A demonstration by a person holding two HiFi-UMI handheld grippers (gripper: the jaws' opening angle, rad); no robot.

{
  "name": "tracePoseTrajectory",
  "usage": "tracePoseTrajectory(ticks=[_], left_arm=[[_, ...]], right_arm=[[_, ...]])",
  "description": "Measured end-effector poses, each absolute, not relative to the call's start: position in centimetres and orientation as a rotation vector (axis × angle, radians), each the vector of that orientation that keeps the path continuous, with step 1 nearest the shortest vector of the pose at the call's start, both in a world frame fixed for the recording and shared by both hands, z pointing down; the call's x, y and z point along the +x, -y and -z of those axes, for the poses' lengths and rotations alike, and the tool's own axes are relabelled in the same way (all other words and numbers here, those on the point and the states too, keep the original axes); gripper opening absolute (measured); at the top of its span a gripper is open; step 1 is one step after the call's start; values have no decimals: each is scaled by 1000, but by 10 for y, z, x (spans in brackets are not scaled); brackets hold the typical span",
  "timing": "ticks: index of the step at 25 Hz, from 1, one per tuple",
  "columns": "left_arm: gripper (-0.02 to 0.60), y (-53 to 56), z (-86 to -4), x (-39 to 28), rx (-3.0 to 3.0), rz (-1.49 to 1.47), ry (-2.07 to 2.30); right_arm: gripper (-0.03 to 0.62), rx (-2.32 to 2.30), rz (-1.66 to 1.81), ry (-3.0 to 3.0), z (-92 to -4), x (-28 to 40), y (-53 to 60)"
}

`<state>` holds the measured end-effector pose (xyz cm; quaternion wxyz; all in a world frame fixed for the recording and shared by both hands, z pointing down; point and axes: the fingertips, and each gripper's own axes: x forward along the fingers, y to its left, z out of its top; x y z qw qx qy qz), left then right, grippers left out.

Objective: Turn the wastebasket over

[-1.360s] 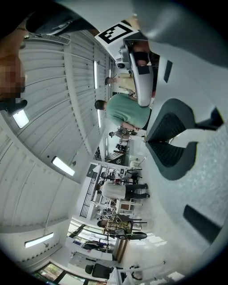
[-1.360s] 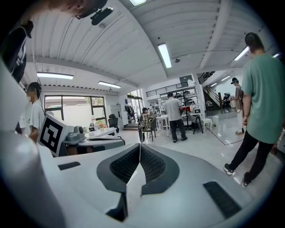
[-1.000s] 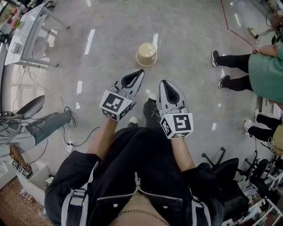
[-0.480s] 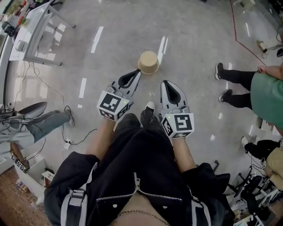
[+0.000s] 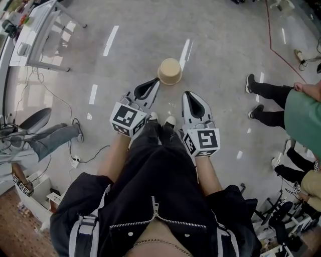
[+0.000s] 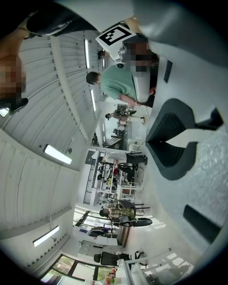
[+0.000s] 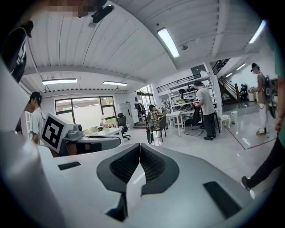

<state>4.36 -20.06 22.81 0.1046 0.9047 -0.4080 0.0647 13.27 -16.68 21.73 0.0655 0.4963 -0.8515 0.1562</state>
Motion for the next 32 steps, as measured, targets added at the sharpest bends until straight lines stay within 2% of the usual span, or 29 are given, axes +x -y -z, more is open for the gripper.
tracePoseTrajectory(ticks=[16, 32], left_arm=[[5, 244, -236, 0, 2708, -152, 1084], [3, 291, -254, 2, 2704, -183, 1093]], right_arm=[[11, 1579, -369, 2506, -204, 83, 214], [11, 1622, -367, 2480, -211, 113, 251]])
